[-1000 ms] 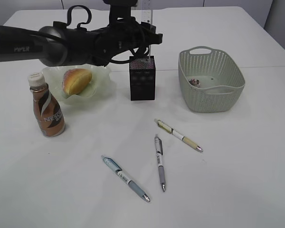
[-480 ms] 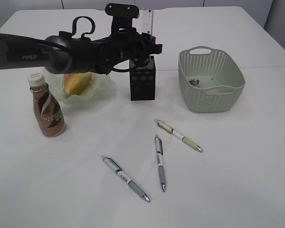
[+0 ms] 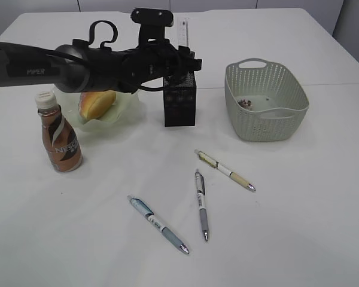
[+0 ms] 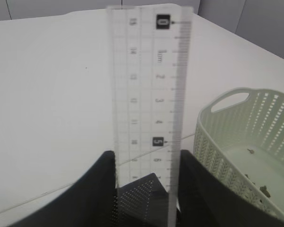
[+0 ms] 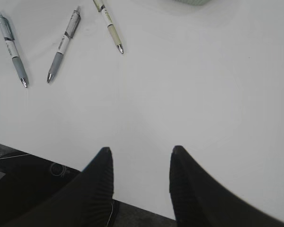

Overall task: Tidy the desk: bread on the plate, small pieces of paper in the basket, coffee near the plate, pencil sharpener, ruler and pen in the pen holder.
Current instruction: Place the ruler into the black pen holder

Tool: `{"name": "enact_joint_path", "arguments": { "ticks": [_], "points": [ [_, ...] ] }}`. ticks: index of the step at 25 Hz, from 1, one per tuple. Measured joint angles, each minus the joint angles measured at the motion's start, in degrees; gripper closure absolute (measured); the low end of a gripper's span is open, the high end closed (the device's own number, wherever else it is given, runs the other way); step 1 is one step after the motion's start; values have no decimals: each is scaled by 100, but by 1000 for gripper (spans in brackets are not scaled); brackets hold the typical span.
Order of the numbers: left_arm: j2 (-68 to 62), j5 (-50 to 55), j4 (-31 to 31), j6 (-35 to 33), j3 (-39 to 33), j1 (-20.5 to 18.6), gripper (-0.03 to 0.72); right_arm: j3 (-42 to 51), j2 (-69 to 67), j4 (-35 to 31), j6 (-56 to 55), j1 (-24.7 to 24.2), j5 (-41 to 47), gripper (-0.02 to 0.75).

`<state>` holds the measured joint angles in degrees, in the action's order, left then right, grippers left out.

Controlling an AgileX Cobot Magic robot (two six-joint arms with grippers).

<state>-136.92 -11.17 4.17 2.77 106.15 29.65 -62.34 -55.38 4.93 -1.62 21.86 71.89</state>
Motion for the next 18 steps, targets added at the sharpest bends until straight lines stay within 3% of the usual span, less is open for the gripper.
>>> {"name": "enact_joint_path", "arguments": {
  "ticks": [5,18],
  "points": [
    [0,36,200,0,0,0,222,0,0,0,0,0,0,413],
    [764,795,-116,-10,10,-198,211,0,0,0,0,0,0,414]
  ]
}}
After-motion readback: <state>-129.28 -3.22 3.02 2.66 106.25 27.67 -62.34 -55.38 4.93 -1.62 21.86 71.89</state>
